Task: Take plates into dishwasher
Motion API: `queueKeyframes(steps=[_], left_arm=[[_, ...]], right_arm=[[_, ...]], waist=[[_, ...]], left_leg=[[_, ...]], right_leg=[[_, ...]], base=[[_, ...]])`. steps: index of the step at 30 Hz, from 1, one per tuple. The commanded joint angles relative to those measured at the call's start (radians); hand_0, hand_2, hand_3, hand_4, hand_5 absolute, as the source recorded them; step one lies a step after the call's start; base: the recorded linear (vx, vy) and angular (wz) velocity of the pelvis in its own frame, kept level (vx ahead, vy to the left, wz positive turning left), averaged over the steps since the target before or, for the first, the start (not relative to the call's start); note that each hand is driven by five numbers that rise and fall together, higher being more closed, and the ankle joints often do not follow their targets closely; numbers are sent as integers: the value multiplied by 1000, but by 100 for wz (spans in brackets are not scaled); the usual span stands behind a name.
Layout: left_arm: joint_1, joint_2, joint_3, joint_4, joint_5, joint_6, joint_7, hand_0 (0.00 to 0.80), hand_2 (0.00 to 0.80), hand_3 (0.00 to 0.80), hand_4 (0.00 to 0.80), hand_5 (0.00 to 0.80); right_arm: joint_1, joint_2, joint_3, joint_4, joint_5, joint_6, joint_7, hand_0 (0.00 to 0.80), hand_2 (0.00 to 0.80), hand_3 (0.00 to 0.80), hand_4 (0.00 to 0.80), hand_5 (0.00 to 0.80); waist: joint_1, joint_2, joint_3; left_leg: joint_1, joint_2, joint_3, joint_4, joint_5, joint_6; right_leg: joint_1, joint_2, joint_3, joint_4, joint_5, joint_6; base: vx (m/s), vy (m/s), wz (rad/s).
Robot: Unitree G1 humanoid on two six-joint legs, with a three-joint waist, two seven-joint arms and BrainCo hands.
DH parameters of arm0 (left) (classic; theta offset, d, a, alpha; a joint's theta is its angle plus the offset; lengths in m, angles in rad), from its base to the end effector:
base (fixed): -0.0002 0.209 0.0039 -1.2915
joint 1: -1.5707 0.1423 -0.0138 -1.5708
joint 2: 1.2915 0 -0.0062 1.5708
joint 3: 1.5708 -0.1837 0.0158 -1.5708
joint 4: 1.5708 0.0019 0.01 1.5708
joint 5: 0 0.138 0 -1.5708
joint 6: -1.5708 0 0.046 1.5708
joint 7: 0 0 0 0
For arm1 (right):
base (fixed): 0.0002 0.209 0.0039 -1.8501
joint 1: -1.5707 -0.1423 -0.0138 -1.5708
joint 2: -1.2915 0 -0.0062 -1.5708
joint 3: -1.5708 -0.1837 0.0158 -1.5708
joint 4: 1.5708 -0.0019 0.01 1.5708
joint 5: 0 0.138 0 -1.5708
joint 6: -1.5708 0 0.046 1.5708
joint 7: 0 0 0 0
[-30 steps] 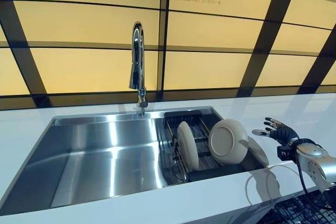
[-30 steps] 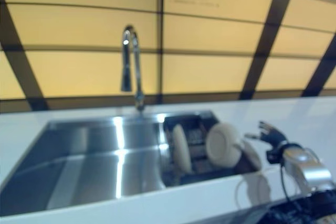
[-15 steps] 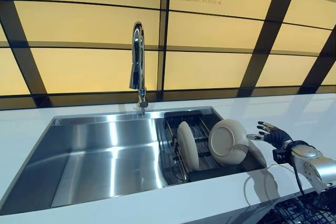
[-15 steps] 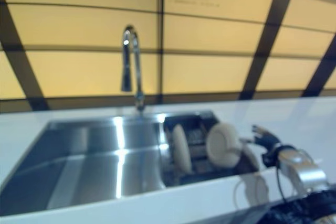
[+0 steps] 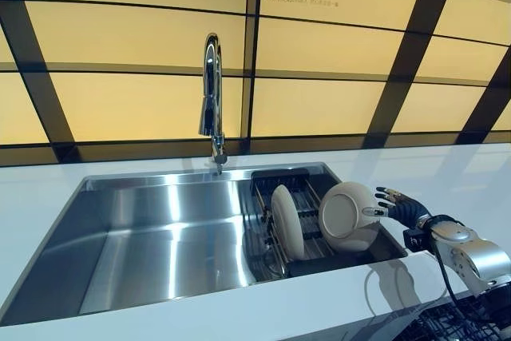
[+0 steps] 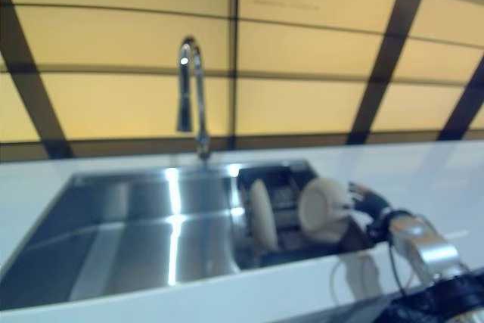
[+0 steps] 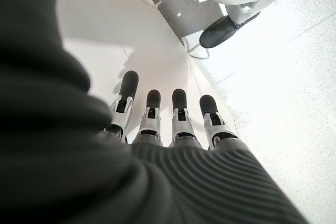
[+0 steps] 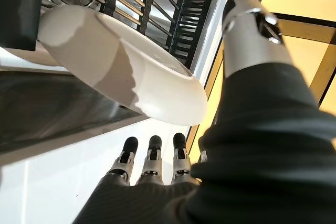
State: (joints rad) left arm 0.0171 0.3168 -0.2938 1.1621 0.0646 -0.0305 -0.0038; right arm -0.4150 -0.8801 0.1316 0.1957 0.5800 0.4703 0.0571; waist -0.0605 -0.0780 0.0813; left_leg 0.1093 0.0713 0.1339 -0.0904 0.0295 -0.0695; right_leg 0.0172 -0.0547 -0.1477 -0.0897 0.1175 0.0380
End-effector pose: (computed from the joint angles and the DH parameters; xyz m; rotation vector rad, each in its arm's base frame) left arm 0.0756 0.2371 -0.1093 0.4976 1.1784 -0.1251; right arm 0.2651 -0.2863 0.1472 -0.2995 0.2957 0.0017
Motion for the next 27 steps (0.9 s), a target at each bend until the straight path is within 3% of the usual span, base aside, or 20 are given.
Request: queueKeyframes(steps=[1, 27], left_arm=[[-70, 40, -5, 20, 13, -17, 0, 0, 0, 0, 0, 0], [-65, 46, -1, 3, 6, -14, 1, 0, 0, 0, 0, 0]], right_arm=[[-82, 17, 30, -47, -18, -26, 1, 0, 0, 0, 0, 0], [-94, 45, 31, 17, 13, -12, -13, 0, 0, 0, 0, 0]], waist=[[24, -28, 18], [44, -28, 25]], left_leg=[[-8, -42, 42, 3, -56, 35], [-8, -41, 27, 3, -53, 33]], right_leg=[[71, -2, -6, 12, -84, 66], [83, -10, -26, 18, -93, 65]], base=[[0, 0, 0], [0, 0, 0]])
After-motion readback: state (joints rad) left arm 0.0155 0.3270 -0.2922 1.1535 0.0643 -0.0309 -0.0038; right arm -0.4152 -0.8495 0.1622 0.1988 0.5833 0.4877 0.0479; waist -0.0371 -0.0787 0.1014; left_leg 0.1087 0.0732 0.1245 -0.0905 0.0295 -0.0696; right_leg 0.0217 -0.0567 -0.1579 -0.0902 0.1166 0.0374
